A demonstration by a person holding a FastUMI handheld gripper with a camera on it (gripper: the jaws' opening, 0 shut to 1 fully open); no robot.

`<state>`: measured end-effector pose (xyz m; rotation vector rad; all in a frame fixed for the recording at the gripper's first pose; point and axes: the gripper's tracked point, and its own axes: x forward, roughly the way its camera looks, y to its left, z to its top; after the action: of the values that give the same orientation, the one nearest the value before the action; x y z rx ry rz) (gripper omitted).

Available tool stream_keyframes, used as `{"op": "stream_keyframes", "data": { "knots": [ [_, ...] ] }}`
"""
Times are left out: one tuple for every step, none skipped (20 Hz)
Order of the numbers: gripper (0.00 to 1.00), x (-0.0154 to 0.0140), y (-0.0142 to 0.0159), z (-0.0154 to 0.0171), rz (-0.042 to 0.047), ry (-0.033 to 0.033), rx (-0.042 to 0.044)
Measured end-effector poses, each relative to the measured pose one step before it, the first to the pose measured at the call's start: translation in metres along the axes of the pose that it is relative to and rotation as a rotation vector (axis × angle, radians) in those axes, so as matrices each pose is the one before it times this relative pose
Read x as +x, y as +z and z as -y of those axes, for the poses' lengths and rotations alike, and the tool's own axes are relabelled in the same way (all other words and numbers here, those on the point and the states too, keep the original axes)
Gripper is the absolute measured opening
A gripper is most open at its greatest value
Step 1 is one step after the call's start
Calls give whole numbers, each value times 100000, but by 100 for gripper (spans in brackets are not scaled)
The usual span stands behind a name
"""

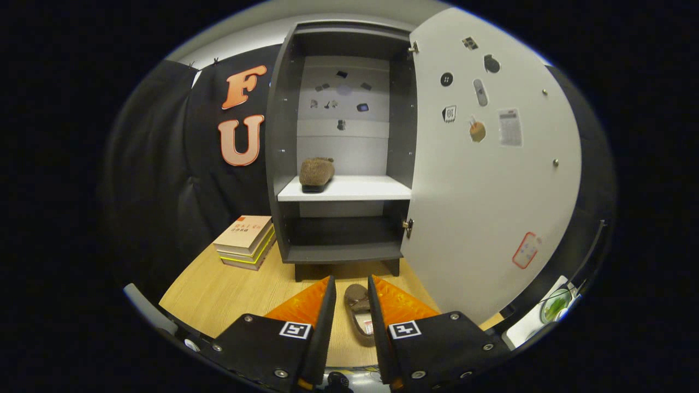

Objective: Open the shoe cabinet door, grab the shoes and put them into the shoe cabinet, then close the shoe cabinet door.

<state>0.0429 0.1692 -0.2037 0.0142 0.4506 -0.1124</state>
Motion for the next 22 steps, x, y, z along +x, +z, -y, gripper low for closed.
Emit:
{"op": "stream_keyframes", "data": {
  "knots": [
    [38,1095,-1652,140,-4766,299,196],
    [38,1088,-1123,106,-4318,310,-2],
    [38,1134,-943,16,-3540,483,79],
    [38,1239,-717,187,-2980,104,-441],
    [38,1189,-1100,355,-2788,-380,-1733],
    [38,1095,-1029,-113,-3292,627,-2228],
    [38,949,-1178,-398,-3894,2021,-1359],
    [38,1149,-1030,-340,-3872,2477,-256],
    [38,1306,-1547,-190,-4454,2186,-688],
    [36,1206,-1024,172,-3636,553,-631],
    [36,1277,-859,133,-2738,250,-410],
    [35,1079,-422,170,-1225,161,591],
    [35,1020,-280,90,-1028,373,346],
    [35,973,-215,207,-893,-383,-678],
    [35,988,-217,82,-1088,293,-968],
    [34,1051,-443,-84,-2019,894,-658],
    [33,870,-517,-300,-2057,1274,-573],
    [30,760,-435,-298,-2143,1868,-482],
    [28,903,-426,-225,-1323,1209,-400],
    [26,730,-299,-32,-318,-107,-1084],
    [25,618,-105,198,58,-824,-1860],
    [23,584,-202,100,-227,-580,-1302]
  ]
}}
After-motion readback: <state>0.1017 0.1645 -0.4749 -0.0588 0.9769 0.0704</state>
